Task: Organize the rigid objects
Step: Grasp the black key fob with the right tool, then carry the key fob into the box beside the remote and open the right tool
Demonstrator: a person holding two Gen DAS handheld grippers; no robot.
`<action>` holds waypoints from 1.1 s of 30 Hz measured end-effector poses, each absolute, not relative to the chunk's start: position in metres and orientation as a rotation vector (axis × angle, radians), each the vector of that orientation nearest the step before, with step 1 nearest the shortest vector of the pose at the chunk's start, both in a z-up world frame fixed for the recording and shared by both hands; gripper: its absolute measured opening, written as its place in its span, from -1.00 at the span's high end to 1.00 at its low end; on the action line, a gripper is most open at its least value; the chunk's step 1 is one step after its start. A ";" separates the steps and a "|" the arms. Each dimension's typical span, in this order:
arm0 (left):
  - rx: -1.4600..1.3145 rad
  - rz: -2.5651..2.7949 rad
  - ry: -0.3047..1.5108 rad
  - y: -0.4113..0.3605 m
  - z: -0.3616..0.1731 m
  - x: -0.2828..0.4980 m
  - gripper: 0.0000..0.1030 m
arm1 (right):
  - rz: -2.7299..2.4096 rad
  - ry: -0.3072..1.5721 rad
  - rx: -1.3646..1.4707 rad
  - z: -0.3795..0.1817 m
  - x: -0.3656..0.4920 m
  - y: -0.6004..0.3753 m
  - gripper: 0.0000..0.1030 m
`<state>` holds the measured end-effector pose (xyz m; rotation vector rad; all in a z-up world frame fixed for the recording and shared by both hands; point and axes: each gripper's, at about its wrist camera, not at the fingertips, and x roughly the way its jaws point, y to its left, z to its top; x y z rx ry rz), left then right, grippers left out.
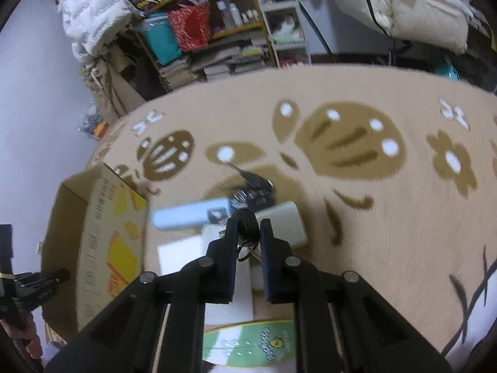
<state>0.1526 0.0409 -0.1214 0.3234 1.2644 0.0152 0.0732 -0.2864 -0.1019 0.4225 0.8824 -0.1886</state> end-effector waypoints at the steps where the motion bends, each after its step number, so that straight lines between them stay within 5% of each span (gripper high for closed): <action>1: 0.324 0.015 1.265 0.041 -0.121 0.153 0.67 | -0.180 0.875 0.420 -0.099 0.076 -0.283 0.70; 20: 0.329 0.016 1.264 0.041 -0.120 0.153 0.67 | 0.091 0.753 0.334 -0.033 0.115 -0.188 0.70; 33: 0.327 0.017 1.263 0.040 -0.119 0.152 0.67 | 0.195 0.802 0.267 -0.064 0.133 -0.125 0.70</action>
